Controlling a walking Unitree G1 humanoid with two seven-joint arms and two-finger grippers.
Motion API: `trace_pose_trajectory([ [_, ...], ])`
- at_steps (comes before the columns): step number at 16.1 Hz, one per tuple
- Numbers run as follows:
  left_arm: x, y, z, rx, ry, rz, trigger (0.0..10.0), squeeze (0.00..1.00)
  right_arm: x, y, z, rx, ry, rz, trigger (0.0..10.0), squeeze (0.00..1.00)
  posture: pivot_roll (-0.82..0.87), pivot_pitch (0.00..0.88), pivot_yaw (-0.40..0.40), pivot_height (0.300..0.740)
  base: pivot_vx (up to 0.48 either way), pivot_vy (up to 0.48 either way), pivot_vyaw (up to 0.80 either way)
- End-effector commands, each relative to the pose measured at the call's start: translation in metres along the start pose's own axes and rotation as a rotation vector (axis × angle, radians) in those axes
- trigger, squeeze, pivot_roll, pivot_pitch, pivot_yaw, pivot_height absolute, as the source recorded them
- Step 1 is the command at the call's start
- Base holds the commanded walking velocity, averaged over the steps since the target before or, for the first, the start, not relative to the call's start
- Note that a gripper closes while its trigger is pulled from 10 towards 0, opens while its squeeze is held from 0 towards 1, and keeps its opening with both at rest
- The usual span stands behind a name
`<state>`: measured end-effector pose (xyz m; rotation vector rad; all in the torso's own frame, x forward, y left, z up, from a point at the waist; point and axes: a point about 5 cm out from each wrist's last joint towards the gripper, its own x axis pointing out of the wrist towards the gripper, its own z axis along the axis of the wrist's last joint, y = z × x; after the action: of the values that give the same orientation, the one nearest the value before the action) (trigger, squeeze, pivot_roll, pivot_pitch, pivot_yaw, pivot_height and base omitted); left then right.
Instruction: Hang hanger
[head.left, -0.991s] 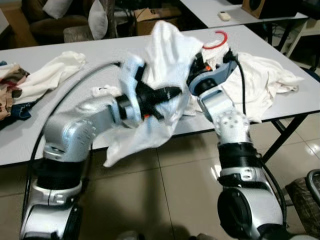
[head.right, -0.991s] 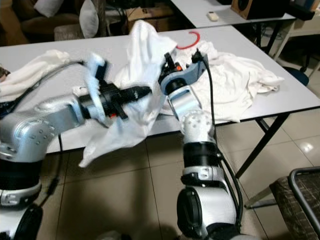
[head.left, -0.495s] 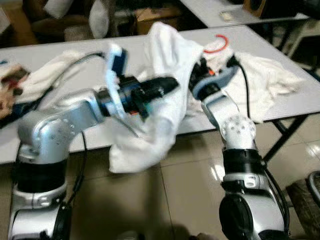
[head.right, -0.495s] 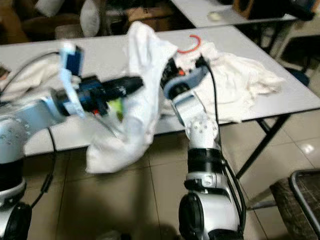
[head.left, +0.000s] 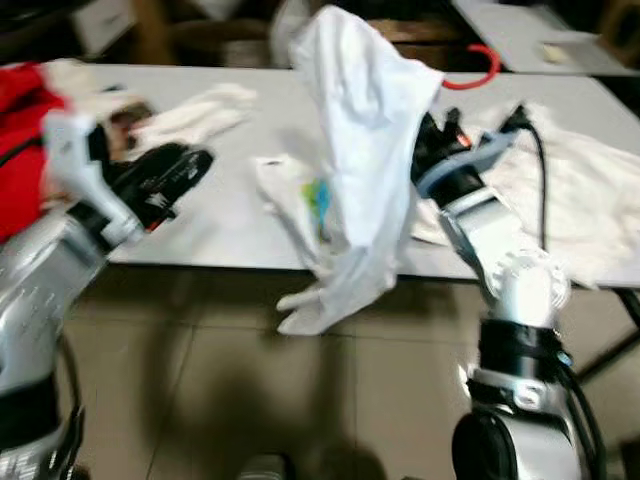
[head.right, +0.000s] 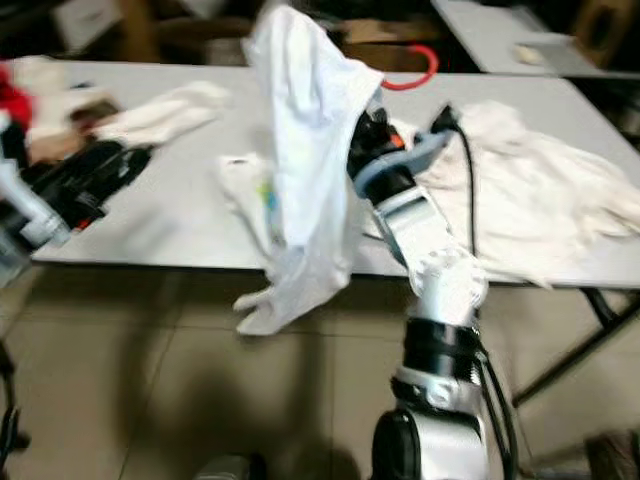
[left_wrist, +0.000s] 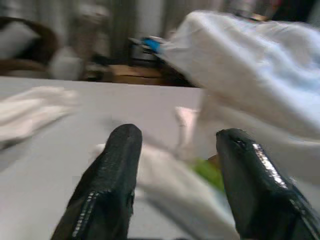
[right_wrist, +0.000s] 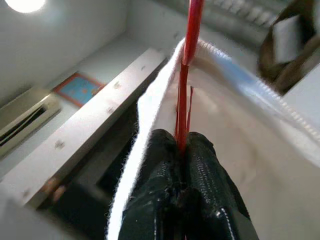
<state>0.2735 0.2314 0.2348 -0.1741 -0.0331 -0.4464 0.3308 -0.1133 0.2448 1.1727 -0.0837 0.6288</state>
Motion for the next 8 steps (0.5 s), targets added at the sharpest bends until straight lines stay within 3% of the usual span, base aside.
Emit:
trace_pose_trajectory([
  [1,-0.006,0.000,-0.003,0.002,-0.009,0.033,10.0,1.00,-0.003,0.017,0.004,-0.023,0.023,0.073,10.0,0.00,0.00,0.000,0.015,0.740,0.000,0.000,0.77],
  [3,-0.015,-0.009,-0.015,-0.019,0.035,0.035,10.0,1.00,-0.014,0.028,0.006,-0.076,0.067,0.113,10.0,0.00,0.01,0.000,0.000,0.740,0.000,0.000,0.78],
  [4,-0.021,-0.019,-0.028,0.008,0.097,0.028,10.0,1.00,-0.023,0.043,0.010,-0.138,0.098,0.152,10.0,0.00,0.01,0.000,-0.010,0.740,0.000,0.000,0.77],
  [5,-0.023,-0.022,-0.032,0.013,0.108,0.034,10.0,0.88,-0.026,0.054,0.016,-0.168,0.093,0.177,10.0,0.00,0.01,0.000,-0.019,0.740,0.000,0.000,0.78],
  [7,-0.024,-0.026,-0.036,0.003,0.110,0.058,10.0,0.78,-0.028,0.075,0.033,-0.247,0.071,0.215,10.0,0.00,0.01,0.000,-0.024,0.740,0.000,0.000,0.78],
  [8,-0.024,-0.027,-0.037,0.009,0.112,0.066,10.0,0.58,-0.029,0.083,0.042,-0.328,0.078,0.223,10.0,0.00,0.01,0.001,-0.027,0.740,0.000,0.000,0.78],
])
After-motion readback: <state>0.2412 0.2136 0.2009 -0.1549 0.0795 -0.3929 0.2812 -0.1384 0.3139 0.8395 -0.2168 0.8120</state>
